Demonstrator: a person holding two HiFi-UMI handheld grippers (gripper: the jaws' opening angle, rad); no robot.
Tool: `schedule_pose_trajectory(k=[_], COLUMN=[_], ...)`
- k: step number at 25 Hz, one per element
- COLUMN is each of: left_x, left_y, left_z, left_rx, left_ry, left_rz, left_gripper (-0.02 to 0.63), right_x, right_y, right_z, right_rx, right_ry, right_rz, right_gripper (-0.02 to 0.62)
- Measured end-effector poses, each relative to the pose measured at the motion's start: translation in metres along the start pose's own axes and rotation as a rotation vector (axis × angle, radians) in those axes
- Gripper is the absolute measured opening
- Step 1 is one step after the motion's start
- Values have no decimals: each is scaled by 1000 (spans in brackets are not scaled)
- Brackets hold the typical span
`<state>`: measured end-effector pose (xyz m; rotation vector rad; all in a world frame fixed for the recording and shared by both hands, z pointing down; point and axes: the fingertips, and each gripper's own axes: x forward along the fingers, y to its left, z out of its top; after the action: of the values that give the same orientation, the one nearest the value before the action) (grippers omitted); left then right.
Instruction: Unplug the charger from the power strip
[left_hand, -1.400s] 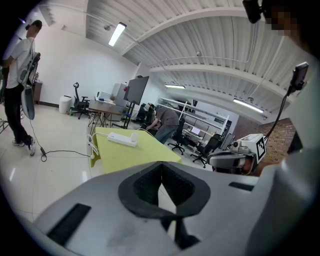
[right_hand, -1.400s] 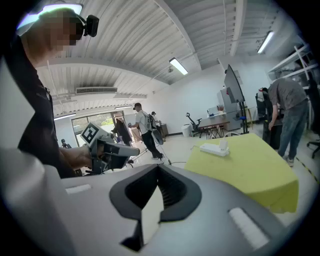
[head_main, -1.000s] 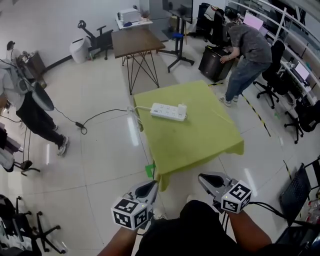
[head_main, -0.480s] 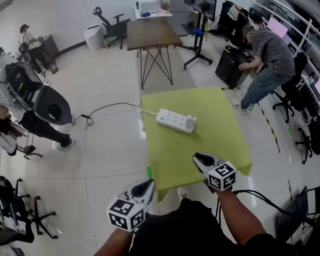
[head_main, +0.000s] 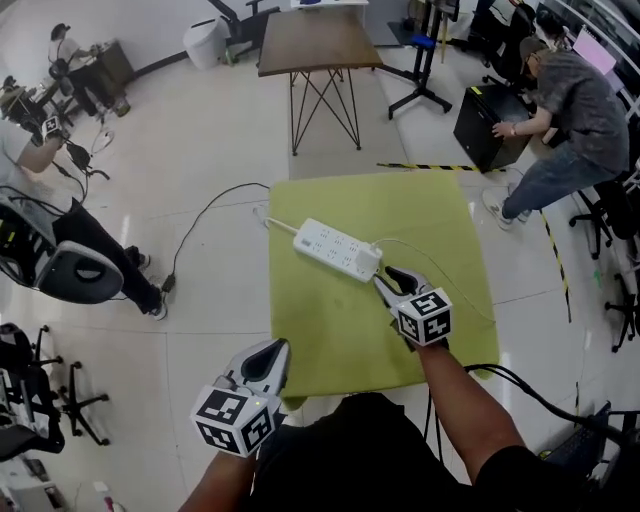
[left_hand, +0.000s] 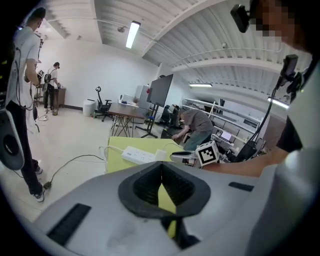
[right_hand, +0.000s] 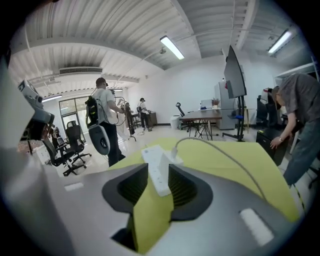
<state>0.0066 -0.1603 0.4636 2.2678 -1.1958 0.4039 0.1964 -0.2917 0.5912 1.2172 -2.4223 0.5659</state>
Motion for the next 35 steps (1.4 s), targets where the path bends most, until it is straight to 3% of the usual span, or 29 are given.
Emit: schedule_pose_trajectory(k=[4,9,17,25,35], left_x=[5,9,21,23,12], left_y=[4,10,16,13,16], left_z=[-11,-22,-24,-30,-22], left_rx=[-20,-73,-92,-92,-82], left_ry=[50,90,111,112,90], left_rz=[61,115,138,146,144], left_gripper=[8,8,8,8,7], right_x=[31,57,80,78,66], right_y=[-26,-34,-24,-19,-12], right_z=[7,2,2,4,31], right_rx=[-3,9,-37,-84,-18], right_ry=[-15,-29,-42,-30,-70], right_rz=[51,129,213,204,203], right_gripper=[194,219,169,163,152])
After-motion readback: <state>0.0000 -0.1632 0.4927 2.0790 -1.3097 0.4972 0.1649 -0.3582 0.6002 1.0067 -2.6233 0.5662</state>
